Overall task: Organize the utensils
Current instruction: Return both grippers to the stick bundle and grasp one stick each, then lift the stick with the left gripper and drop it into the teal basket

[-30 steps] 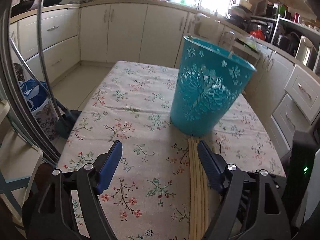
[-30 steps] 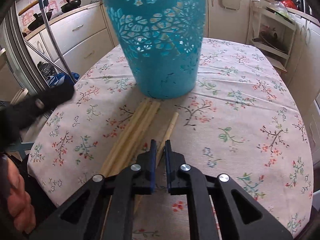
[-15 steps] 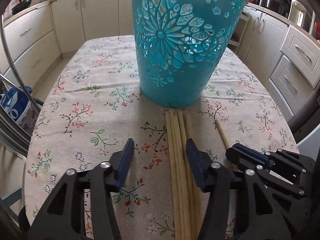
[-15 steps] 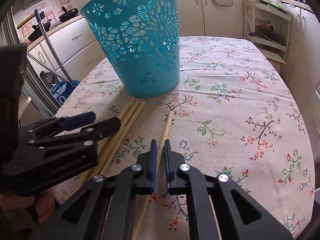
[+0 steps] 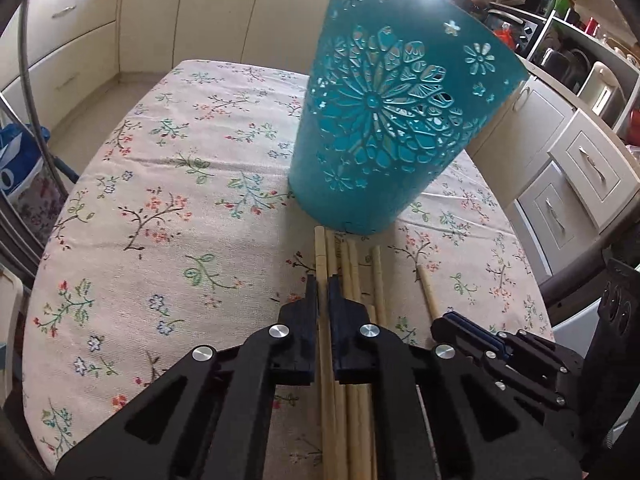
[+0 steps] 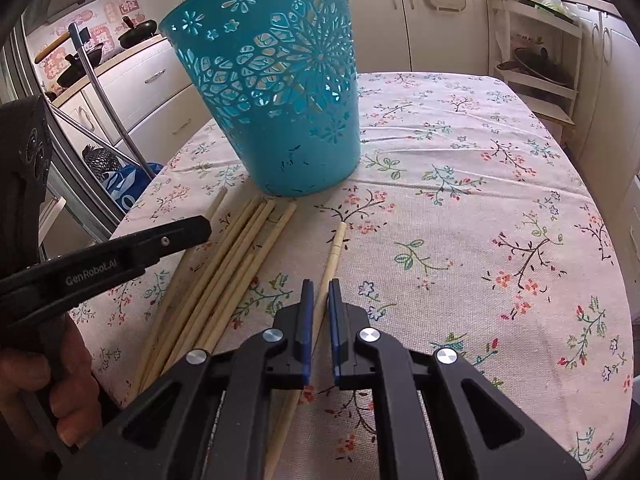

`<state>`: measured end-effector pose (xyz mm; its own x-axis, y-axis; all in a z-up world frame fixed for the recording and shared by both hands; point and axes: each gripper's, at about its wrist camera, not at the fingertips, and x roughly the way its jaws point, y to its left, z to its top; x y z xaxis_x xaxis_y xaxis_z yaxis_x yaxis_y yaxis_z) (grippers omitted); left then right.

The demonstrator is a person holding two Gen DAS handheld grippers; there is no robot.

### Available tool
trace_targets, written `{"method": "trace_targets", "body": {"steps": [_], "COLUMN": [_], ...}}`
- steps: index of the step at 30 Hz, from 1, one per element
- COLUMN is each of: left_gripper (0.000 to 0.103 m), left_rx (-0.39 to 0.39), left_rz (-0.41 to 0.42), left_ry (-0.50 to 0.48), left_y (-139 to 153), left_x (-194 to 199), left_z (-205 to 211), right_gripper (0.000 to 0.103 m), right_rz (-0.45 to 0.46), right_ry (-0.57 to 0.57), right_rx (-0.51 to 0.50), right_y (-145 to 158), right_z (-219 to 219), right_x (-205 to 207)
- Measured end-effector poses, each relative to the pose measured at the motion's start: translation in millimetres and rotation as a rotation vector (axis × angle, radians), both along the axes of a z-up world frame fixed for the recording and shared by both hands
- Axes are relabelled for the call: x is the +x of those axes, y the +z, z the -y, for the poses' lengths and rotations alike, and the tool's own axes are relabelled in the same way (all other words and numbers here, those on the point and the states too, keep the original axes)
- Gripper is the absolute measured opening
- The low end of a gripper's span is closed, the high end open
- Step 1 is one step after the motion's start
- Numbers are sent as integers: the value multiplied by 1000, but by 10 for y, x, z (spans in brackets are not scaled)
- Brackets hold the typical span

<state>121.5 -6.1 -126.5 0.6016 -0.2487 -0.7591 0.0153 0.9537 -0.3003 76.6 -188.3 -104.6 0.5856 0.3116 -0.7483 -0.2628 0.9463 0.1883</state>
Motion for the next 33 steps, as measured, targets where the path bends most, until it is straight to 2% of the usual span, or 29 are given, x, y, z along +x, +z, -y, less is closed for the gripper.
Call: {"method": "trace_targets", "body": {"steps": [6,10,13,14,16,19,21,23,26,29,33], "left_gripper": [6,6,5,5,4,4,4,4,4,5,5], "left_rx": [30,151,201,194,127,21,-49,-84,-90,-76,-76], "left_rz": [-64,-77,-75,-78,-76,47,217,387,594,741,836], "left_ry": [13,-25,-48,-52,-41,-33,-26,-9,27,51,76], "left_y": [-87,-66,-54,-48,15,362,761,1157,1668,2023,2258], "left_x": [55,118,129,131,82,-102,-252,-358,-410,-356,-53], "left_z": [-51,101,157,148,49,-63,-117,-156,-144,-90,0], "right_gripper": [9,8,8,9,8,6,6,6,6,6,6], "right_rz": [-11,-16,-24,-32,-54,-65,-59,-56,-49,-49,-43], "right_ry": [10,33,60,63,54,39,37,27,15,14,13], "right_rx": [-33,-98,-151,-147,-109,-40,4,41,60,74,109], "right_y": [16,25,36,38,34,22,3,-11,-19,-15,-26], "right_z": [-37,-117,-179,-169,-87,59,129,186,206,216,271], "right_x": [44,68,81,86,87,51,18,-11,-34,-36,-41]}}
